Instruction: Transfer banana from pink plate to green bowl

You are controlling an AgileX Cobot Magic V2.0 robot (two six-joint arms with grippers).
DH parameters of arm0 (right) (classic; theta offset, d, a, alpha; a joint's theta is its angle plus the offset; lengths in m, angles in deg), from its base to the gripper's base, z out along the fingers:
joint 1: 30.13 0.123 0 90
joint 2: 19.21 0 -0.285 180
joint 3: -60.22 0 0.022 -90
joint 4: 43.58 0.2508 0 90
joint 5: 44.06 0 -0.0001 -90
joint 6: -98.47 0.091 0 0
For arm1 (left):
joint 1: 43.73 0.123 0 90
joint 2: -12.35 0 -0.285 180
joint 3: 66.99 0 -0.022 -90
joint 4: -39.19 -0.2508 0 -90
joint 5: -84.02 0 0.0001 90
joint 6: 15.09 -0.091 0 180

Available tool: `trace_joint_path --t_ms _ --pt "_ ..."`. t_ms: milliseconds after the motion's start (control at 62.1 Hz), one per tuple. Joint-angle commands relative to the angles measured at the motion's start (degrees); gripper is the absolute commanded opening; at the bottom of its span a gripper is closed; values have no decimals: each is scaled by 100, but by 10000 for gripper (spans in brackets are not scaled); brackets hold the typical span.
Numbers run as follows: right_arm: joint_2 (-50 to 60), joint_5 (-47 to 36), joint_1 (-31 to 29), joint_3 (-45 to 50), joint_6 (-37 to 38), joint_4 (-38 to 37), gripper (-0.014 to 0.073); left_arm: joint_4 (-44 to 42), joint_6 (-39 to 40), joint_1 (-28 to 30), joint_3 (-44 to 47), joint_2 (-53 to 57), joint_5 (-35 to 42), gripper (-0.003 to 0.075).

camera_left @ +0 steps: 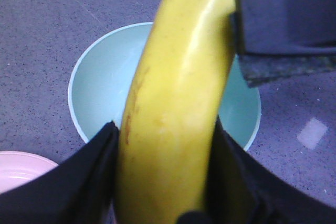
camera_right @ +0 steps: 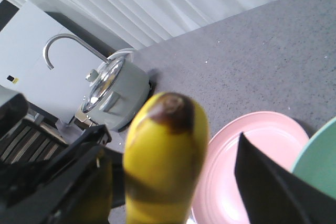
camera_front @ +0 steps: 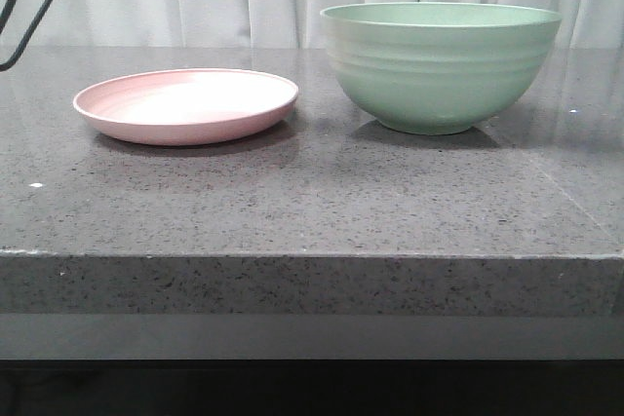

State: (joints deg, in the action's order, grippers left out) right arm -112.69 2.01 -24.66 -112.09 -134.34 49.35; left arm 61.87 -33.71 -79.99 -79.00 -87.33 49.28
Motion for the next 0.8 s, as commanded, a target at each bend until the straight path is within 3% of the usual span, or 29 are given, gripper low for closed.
trace_joint_path --t_ms 0,579,789 --pt "91 43 113 -209 -286 555 515 171 10 -38 -168 242 459 134" --pt "22 -196 354 -209 -768 1095 511 171 10 -38 -168 242 470 134" --pt "22 -251 355 -209 -780 1214 395 171 10 -38 -168 242 470 134"
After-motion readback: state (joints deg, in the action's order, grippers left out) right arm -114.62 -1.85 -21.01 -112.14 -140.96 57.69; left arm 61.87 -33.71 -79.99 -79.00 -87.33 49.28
